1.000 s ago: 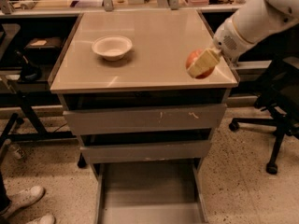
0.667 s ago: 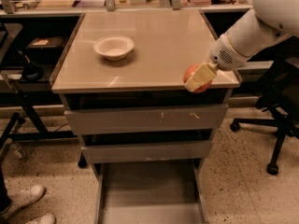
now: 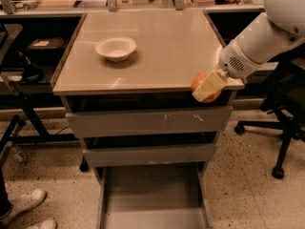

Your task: Place apple into bottom drawer

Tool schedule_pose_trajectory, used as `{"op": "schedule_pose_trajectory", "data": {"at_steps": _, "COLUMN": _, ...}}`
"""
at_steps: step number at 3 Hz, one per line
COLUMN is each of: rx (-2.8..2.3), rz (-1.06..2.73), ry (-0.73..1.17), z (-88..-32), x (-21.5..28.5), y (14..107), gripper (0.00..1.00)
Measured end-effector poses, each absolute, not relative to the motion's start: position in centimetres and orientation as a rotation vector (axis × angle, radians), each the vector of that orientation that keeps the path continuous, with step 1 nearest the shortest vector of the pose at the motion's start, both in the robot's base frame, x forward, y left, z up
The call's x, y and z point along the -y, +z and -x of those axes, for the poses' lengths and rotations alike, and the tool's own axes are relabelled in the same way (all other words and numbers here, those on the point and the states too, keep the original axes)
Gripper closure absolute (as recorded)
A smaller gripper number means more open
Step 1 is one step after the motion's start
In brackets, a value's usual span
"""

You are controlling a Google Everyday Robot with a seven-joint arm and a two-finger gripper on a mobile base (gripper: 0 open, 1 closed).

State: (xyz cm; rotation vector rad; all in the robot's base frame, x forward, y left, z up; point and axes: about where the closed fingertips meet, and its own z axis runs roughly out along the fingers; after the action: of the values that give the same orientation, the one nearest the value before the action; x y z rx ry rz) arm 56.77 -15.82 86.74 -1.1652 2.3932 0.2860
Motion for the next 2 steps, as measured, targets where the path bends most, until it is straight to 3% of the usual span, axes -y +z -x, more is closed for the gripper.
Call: {"op": "schedule_pose_trajectory", "data": {"at_steps": 2, "rx": -2.640, "rz": 1.000, "ry": 0.388, "z": -47.0, "x": 17.1, "y": 79.9, "gripper": 1.00}}
